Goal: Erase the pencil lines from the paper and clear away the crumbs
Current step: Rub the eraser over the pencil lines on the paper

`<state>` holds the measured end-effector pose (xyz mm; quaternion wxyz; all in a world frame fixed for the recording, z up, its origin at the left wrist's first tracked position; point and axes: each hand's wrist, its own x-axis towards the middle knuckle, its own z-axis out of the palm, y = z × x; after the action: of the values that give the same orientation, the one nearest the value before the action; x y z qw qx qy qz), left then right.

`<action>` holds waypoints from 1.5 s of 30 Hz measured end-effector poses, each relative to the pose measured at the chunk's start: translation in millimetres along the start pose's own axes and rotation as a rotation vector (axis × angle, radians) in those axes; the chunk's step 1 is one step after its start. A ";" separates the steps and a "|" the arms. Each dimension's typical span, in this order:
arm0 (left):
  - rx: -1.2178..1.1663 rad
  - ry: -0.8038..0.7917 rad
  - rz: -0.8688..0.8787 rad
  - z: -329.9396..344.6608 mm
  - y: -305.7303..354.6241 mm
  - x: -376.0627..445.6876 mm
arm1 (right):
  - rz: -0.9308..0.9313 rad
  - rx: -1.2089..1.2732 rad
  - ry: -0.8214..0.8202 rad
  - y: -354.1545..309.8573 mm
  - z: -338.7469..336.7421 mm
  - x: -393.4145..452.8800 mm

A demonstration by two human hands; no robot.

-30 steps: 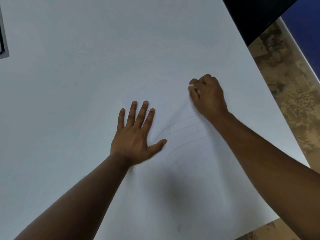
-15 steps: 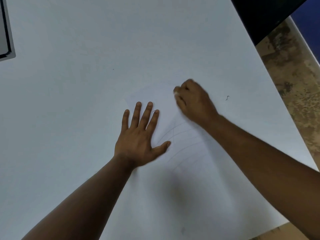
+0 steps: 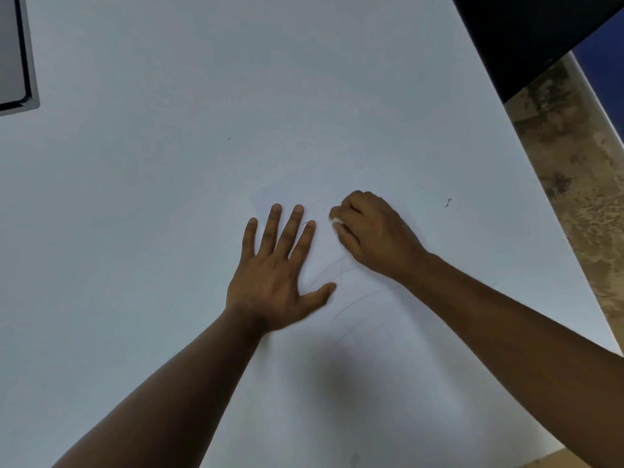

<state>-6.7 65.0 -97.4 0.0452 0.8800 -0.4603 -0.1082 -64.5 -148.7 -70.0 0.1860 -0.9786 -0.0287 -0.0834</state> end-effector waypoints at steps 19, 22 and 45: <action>-0.017 -0.010 -0.022 -0.6 -0.4 0.3 | 0.275 0.161 0.167 7.3 -22.7 17.0; -0.011 -0.001 -0.017 0.4 -0.5 1.1 | 0.185 0.150 0.088 -14.3 -7.4 -8.8; -0.012 0.006 -0.011 1.2 -1.1 0.7 | 0.128 -0.036 0.069 -7.0 1.2 -33.1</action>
<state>-5.7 65.0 -98.8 0.0511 0.8826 -0.4545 -0.1086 -97.5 -142.6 -74.4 0.1741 -0.9782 0.0420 -0.1053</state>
